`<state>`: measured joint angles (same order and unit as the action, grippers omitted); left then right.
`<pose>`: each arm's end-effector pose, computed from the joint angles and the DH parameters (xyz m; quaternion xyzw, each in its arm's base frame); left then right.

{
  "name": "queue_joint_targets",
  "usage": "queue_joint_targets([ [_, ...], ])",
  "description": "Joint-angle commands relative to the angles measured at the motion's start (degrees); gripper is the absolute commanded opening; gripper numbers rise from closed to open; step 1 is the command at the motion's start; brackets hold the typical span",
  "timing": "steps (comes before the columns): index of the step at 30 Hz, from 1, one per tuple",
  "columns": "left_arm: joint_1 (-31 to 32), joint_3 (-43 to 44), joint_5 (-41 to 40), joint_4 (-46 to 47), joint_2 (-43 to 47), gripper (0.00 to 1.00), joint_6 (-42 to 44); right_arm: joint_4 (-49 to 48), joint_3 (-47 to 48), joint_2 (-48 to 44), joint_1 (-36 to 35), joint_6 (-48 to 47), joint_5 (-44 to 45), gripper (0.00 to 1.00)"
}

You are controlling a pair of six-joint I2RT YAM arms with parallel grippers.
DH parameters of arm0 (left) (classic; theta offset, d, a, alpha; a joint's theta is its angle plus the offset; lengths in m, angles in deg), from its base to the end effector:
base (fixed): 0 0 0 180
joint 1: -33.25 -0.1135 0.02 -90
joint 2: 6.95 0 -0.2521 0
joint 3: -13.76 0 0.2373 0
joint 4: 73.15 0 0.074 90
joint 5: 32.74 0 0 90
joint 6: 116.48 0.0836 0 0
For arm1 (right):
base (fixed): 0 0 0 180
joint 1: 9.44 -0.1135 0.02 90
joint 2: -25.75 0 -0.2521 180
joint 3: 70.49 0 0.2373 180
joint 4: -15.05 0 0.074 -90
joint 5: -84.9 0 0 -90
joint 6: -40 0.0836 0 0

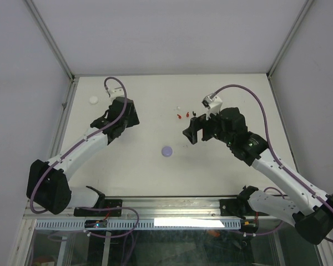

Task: Insert the wireless bluetooth earbuds into the charging case
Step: Pick up the charging case at the center of the board.

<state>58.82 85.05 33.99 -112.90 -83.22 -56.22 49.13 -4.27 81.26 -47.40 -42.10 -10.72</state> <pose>0.2882 -0.1013 0.2317 -0.1105 0.9006 -0.0101 0.4203 0.1958 0.1631 0.3030 -0.2425 0.7991 0.2515 0.4893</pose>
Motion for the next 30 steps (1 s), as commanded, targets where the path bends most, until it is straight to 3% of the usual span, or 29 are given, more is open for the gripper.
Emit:
queue_joint_targets([
  [1, 5.83, -0.75, 2.95, 11.72, 3.49, 0.39, 10.02, -1.04, 5.23, 1.69, 0.00, 1.15, -2.18, 0.94],
  [14, 14.67, -11.07, 14.95, 36.45, 9.78, 0.39, 27.96, -0.16, 12.47, 9.73, 0.20, 6.83, -4.81, 0.92],
  [23, 17.82, -19.02, 21.32, 44.22, 15.52, 0.44, 34.80, -1.92, 17.83, 14.76, 1.05, 10.85, -12.39, 0.88],
  [30, 18.21, -20.43, 25.58, 44.88, 17.95, 0.45, 37.29, -2.40, 21.83, 20.43, 1.29, 14.13, -18.27, 0.77],
])
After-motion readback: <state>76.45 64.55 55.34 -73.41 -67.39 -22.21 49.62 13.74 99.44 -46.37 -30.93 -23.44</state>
